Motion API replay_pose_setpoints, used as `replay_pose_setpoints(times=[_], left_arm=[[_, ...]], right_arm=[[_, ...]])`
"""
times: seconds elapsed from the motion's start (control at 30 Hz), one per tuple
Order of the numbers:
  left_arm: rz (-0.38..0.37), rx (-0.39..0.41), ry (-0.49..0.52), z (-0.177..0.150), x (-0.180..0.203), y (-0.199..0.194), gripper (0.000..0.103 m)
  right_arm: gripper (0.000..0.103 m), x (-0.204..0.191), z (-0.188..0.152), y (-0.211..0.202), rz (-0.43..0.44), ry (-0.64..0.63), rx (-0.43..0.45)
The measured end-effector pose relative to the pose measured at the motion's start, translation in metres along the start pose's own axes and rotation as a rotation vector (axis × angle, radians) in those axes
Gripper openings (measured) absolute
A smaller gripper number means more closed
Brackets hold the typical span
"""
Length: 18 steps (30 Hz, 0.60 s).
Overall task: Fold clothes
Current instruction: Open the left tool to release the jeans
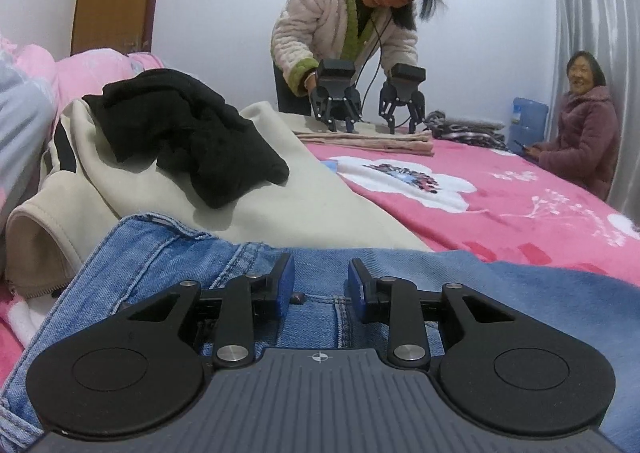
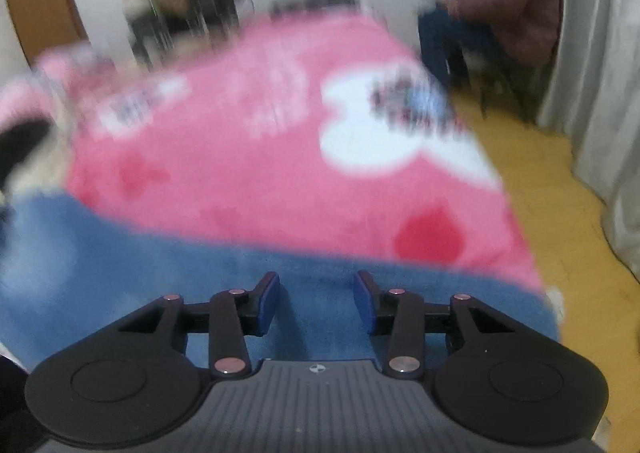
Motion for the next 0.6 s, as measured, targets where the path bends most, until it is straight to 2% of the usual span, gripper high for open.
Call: replay_pose_setpoints(times=[0.07,0.2,0.3,0.4,0.43,0.5,0.57,0.6], left_arm=[[-0.007,-0.001,-0.005,0.001,-0.001,0.000,0.029],[-0.004,-0.003,0.000,0.001,0.000,-0.001,0.029],[-0.012,-0.002,-0.004,0.001,-0.001,-0.001,0.030],[-0.010,0.004,0.000,0.000,0.000,-0.001,0.030],[-0.008,0.005,0.003,0.000,0.001,-0.001,0.030],[-0.020,0.006,-0.005,-0.001,0.000,-0.001,0.031],[-0.031,0.010,-0.011,-0.001,-0.002,0.000,0.031],[-0.032,0.013,-0.012,-0.001,-0.001,0.001,0.031]], right_arm=[[0.047,-0.004,-0.002,0.000,-0.024,-0.007,0.030],[0.047,-0.005,0.001,-0.005,-0.037,0.010,0.022],[0.046,-0.010,0.002,-0.039,-0.042,0.060,0.123],[0.049,-0.030,0.005,-0.070,-0.097,-0.014,0.217],[0.050,-0.039,0.007,-0.074,-0.133,-0.066,0.215],[0.050,-0.054,0.014,-0.064,-0.155,-0.167,0.158],[0.050,-0.056,0.016,-0.037,-0.161,-0.180,0.080],[0.046,-0.055,0.016,-0.021,-0.168,-0.171,0.043]])
Point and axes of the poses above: each gripper's, at about its wrist camera, not at the fingertips, and y roughly the way its jaws point, x to its right, z to its top, the point moved 6 cm from there along y, roughly the way its jaws point, and after that the axes turned 14 degrees about -x, right-handed, at the moved point
